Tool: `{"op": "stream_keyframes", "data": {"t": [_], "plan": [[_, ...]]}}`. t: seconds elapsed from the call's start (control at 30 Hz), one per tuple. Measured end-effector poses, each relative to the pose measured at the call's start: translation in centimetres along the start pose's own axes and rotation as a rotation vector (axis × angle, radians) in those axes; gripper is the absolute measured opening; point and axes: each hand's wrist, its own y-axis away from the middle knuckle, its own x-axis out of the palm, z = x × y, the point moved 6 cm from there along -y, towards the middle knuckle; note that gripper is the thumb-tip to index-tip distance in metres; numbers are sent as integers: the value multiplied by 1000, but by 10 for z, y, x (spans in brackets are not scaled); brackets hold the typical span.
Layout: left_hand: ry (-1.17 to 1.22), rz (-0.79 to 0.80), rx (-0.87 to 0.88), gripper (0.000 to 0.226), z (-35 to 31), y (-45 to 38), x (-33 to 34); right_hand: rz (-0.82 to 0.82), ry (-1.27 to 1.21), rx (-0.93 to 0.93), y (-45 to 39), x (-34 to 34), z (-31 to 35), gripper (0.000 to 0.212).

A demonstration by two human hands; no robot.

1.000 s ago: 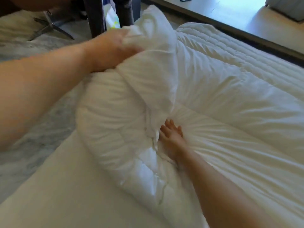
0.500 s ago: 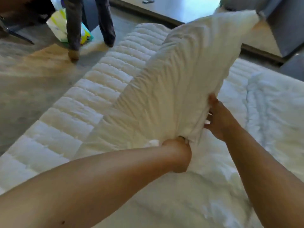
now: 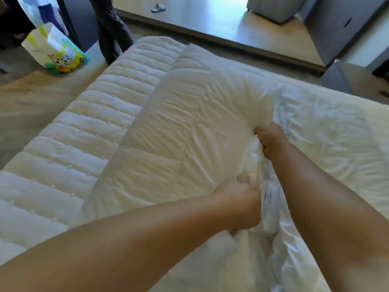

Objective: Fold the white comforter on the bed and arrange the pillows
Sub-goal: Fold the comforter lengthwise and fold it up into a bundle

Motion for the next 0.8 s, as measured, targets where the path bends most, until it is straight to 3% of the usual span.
{"op": "stream_keyframes", "data": {"t": [0.1, 0.23, 0.33, 0.43, 0.5, 0.57, 0.67, 0.73, 0.8], "plan": [[18, 109, -82, 60, 3, -17, 48, 66, 95, 151, -2, -2, -51, 34], [72, 1, -119, 58, 10, -27, 63, 39, 8, 123, -13, -2, -50, 37], [135, -195, -75, 41, 6, -26, 42, -135, 6, -180, -10, -16, -3, 45], [181, -336, -25, 34, -6, -30, 27, -274, 88, -476, 6, -31, 33, 33], [156, -323, -29, 34, -11, -39, 35, -277, 242, -363, -5, -35, 18, 41], [111, -206, -69, 38, -8, -51, 57, -140, 370, -79, -19, -32, -24, 50], [201, -81, -59, 45, 5, -62, 74, -60, 445, 81, -20, -30, -57, 42], [401, -236, 37, 36, 18, -60, 54, -89, 523, 94, -21, -33, -55, 42], [456, -573, 102, 27, 43, -47, 17, -85, 512, 107, -23, -32, -51, 42]]}}
